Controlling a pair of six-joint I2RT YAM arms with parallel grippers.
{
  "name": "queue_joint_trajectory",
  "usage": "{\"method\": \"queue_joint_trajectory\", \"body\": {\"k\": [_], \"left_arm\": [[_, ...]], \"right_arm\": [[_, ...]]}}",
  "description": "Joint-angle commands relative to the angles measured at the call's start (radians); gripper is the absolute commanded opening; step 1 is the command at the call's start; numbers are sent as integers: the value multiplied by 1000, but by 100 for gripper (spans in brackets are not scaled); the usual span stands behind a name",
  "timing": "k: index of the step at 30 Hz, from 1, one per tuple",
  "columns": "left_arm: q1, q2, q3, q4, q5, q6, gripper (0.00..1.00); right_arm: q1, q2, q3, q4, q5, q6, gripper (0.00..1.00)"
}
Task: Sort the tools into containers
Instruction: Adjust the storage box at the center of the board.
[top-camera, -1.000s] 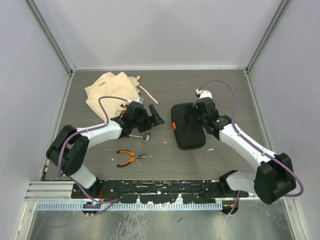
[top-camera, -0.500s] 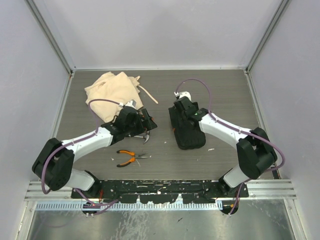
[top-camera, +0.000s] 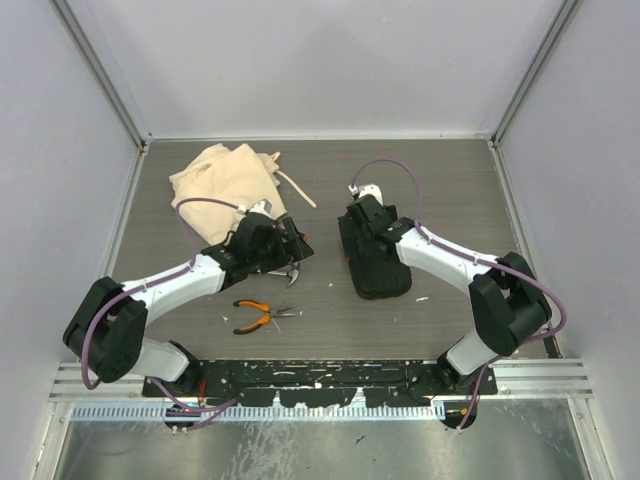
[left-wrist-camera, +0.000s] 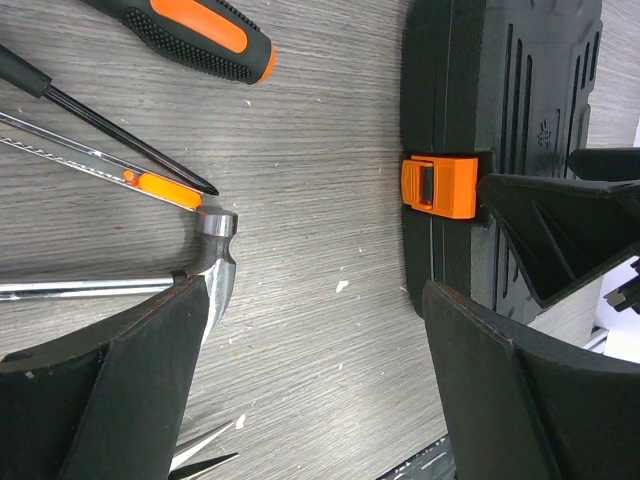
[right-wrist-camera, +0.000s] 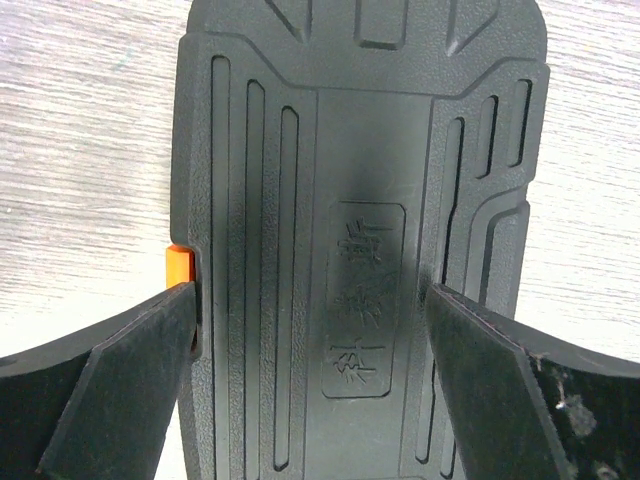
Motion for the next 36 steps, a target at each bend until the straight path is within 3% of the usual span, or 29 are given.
{"method": "queue_joint_trajectory", "body": {"k": [1, 17, 23, 30, 36], "left_arm": [[-5, 9, 17, 22, -1, 20, 89], [-5, 141, 121, 101, 96, -22, 88], [-6, 209, 171, 128, 118, -31, 88], [-13, 271, 189, 173, 153, -59, 88], [-14, 272, 183, 174, 161, -59, 88]], "right_arm": [[-30, 2, -47, 19, -16, 8, 100], [-284, -152, -229, 192, -457, 86, 98], [-297, -220, -193, 137, -338, 59, 100], [-297, -294, -198, 91, -98, 35, 100], [-315, -289, -217, 94, -80, 41, 99]]}}
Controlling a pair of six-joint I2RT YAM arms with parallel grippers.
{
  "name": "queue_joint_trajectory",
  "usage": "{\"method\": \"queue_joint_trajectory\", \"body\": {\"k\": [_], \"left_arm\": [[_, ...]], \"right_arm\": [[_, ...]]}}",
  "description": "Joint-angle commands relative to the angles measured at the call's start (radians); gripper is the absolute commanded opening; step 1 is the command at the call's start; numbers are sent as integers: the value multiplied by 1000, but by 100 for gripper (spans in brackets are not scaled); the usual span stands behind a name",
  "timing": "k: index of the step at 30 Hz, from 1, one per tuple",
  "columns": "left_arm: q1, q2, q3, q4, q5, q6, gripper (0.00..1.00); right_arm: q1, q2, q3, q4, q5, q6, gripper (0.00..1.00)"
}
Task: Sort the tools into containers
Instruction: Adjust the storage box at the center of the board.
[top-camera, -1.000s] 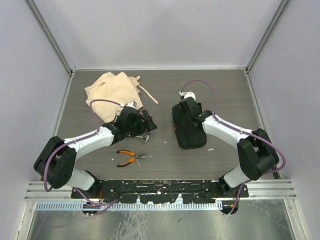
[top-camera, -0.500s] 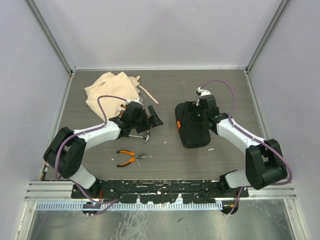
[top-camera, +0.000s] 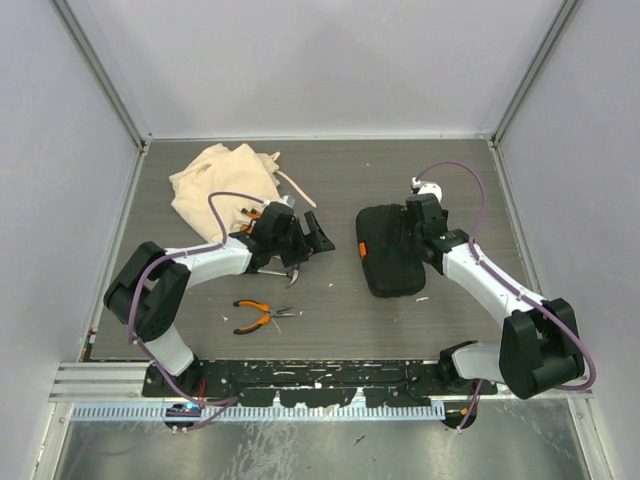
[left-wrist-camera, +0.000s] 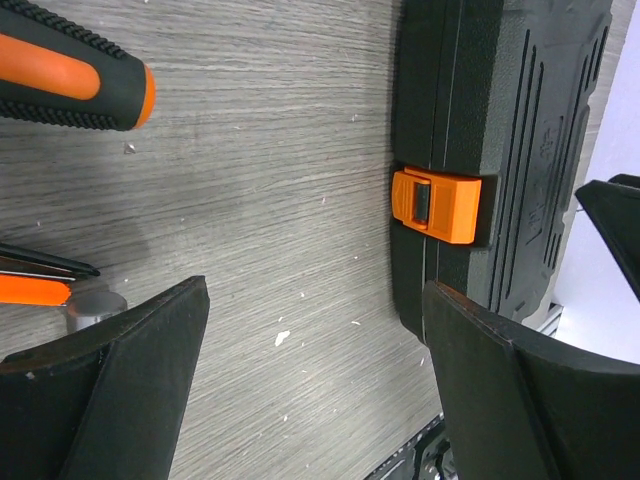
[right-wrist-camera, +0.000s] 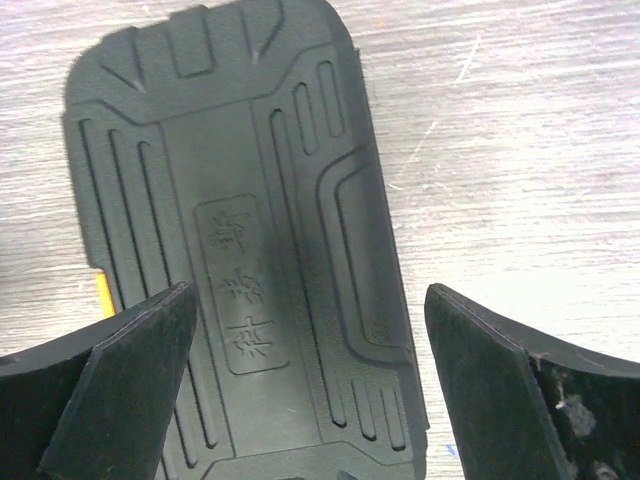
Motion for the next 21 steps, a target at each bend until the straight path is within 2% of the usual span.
{"method": "queue_joint_trajectory", "body": {"k": [1, 7, 16, 21], "left_arm": [[-5, -12, 25, 63, 21, -3, 88], [-5, -24, 18, 56, 30, 3, 88], [-5, -42, 22, 37, 32, 20, 88], [-5, -39, 20, 35, 35, 21, 84]], "right_arm": [[-31, -11, -27, 16, 37, 2, 98], [-155, 5, -104, 150, -220, 74, 84], [-224, 53, -200, 282, -409, 183, 66], [-259, 49, -279, 358, -484, 257, 58]]}}
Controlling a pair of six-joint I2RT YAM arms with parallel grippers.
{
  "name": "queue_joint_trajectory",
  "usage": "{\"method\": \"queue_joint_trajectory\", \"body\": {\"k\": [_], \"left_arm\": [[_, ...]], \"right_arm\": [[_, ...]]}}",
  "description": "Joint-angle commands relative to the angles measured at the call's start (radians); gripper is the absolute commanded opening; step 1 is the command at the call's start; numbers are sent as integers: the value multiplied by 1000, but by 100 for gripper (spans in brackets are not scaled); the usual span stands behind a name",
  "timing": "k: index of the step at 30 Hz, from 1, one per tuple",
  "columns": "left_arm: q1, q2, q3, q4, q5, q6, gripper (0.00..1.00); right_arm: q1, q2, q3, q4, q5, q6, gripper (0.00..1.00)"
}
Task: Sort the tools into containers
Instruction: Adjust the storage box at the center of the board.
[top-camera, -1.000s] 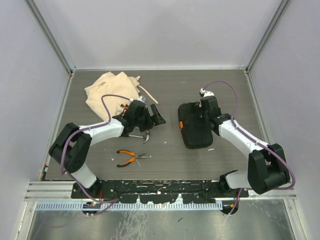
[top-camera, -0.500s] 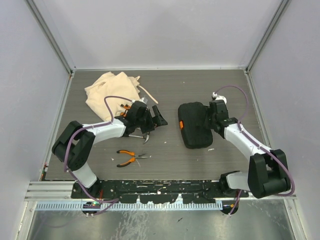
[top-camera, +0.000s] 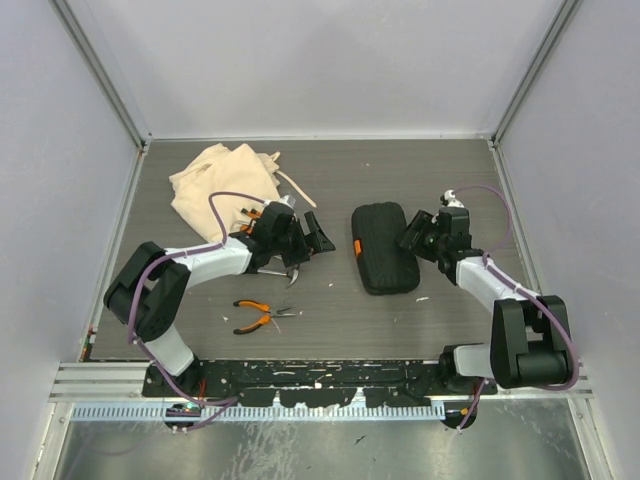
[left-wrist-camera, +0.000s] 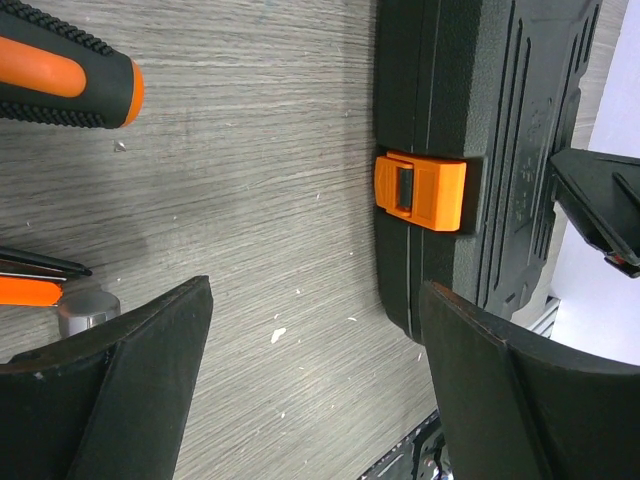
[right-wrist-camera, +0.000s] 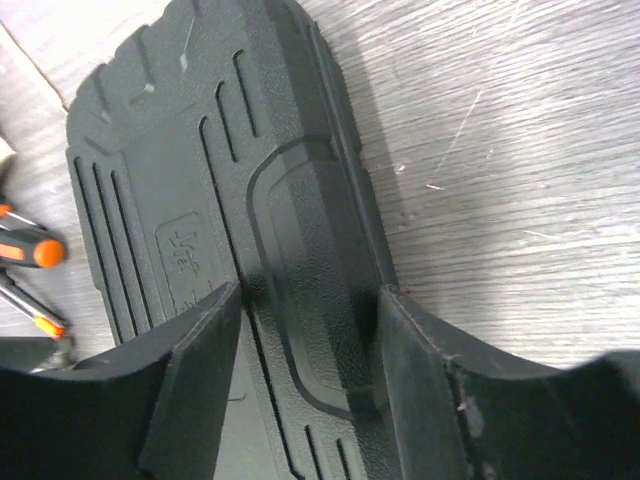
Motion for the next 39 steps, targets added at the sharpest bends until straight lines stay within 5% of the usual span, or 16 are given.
{"method": "queue_joint_trajectory", "body": {"k": [1, 17, 28, 39], "left_arm": [[-3, -39, 20, 29, 17, 18, 84], [-4, 15, 62, 47, 26, 18, 84], [-25, 160, 132, 194, 79, -66, 87], [-52, 312, 148, 363, 122, -172, 87]], "right_arm": [[-26, 18, -87, 69, -128, 95, 57], [-130, 161, -212, 285, -290, 199, 47], [-143, 155, -214, 273, -285, 182, 58], [-143, 164, -217, 284, -312, 175, 56]]}}
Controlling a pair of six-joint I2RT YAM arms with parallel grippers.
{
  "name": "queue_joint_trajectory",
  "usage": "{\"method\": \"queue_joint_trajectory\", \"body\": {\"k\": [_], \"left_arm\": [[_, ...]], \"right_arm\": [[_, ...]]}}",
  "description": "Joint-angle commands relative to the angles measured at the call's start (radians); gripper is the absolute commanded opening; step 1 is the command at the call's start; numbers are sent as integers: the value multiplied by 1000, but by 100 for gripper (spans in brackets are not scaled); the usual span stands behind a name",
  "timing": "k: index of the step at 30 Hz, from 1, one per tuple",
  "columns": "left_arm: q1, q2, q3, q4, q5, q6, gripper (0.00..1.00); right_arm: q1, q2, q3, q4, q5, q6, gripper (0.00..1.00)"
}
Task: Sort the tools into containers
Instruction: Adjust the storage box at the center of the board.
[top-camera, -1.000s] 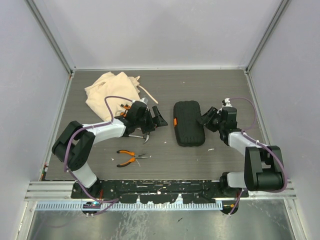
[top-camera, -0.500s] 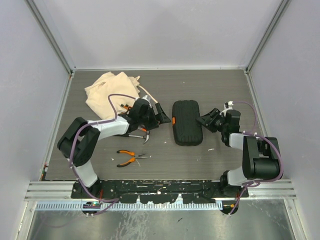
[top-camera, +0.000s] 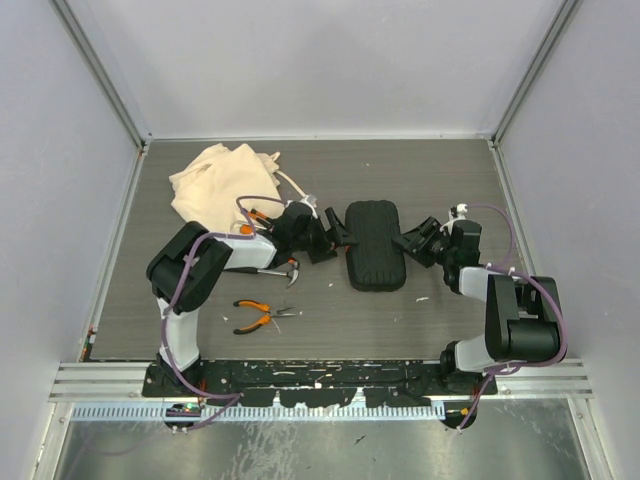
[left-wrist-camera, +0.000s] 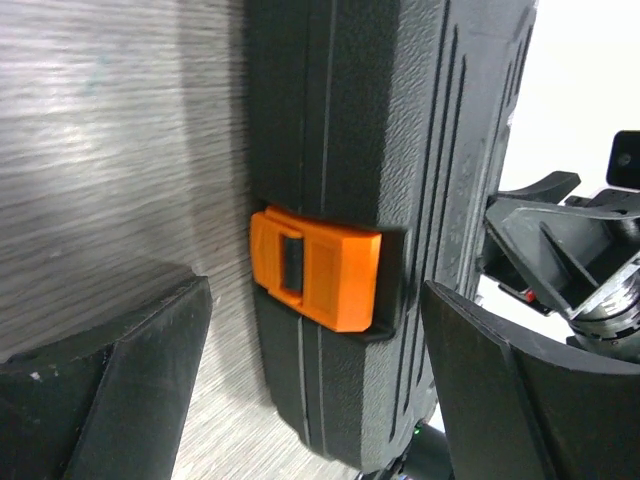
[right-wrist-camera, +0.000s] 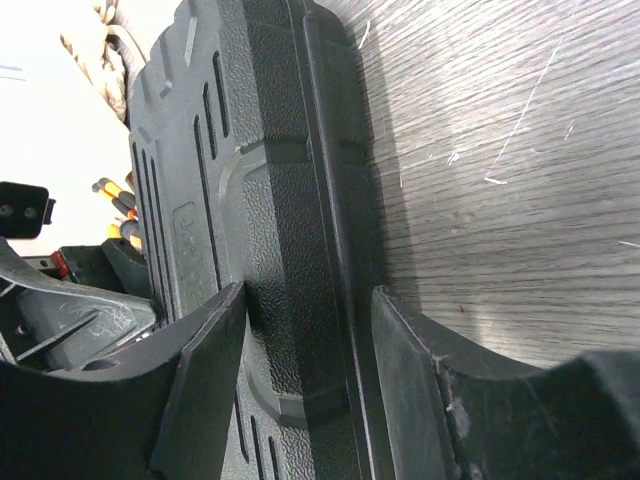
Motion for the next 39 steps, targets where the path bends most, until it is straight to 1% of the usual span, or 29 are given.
{"method": "queue_joint_trajectory", "body": {"k": [1, 7, 13, 21, 27, 31, 33, 35, 38, 39], "left_arm": [[-22, 52, 44, 97, 23, -37, 87], [-35, 77, 29, 170, 35, -77, 85], [-36, 53, 41, 190, 53, -83, 78], [-35, 6, 93, 169, 80, -79, 71], [-36, -74, 111, 99, 76, -37, 69], [-36, -115, 122, 64, 71, -16, 68], [-36, -125, 128, 57, 74, -16, 68], [-36, -127, 134, 56, 77, -18, 68], [-40, -128, 144, 56, 79, -25, 67], [-42, -132, 147, 54, 78, -26, 67]], "right_arm": [[4, 43, -48, -129, 11, -45, 56], [4, 73, -65, -88, -11, -12, 55], [5, 76, -74, -81, -21, -5, 54], [4, 67, -81, -78, -56, 10, 54], [4, 54, -77, -109, -41, -13, 54], [5, 45, -73, -127, -28, -21, 59], [4, 37, -71, -140, -19, -27, 60], [5, 30, -71, -143, -19, -26, 55], [6, 26, -76, -130, -30, -13, 45], [6, 26, -79, -124, -35, -8, 43]]}}
